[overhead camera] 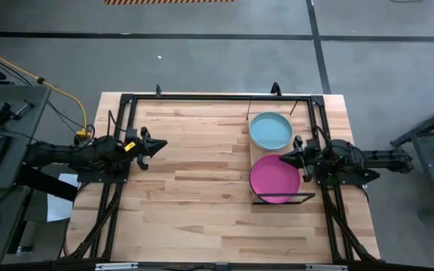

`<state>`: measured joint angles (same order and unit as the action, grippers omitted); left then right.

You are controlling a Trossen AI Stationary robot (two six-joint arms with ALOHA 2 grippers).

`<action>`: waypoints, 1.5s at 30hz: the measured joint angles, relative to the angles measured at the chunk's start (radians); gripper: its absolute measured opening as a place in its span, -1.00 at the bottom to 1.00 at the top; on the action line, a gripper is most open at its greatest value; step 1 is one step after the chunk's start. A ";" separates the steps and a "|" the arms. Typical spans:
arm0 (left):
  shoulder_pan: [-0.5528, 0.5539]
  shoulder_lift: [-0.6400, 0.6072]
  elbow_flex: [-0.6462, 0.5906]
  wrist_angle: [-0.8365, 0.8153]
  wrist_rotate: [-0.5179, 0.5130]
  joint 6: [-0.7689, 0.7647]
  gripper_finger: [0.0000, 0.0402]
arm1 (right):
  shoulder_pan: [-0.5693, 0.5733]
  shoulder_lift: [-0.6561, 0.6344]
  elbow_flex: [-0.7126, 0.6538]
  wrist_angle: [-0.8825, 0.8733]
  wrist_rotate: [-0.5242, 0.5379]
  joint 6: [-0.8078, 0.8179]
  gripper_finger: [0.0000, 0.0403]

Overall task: Place and stack plates onto a shelf
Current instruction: Return to Home Position

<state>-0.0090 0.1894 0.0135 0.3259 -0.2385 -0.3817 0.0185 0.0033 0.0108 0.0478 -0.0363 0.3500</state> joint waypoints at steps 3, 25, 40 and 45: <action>0.000 -0.018 0.000 -0.051 0.000 0.000 -1.00 | 0.000 0.000 -0.001 0.002 -0.001 -0.057 -1.00; 0.001 -0.186 -0.001 -0.283 0.011 0.000 -1.00 | 0.000 0.003 -0.001 -0.027 -0.006 -0.115 -1.00; 0.001 -0.186 -0.001 -0.282 0.011 0.000 -1.00 | 0.000 0.003 -0.002 -0.028 0.009 0.043 -1.00; 0.001 -0.186 -0.001 -0.282 0.011 0.000 -1.00 | 0.002 -0.003 -0.002 -0.022 0.009 0.038 -1.00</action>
<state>-0.0082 0.0036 0.0128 0.0437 -0.2273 -0.3817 0.0200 0.0006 0.0090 0.0260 -0.0277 0.3881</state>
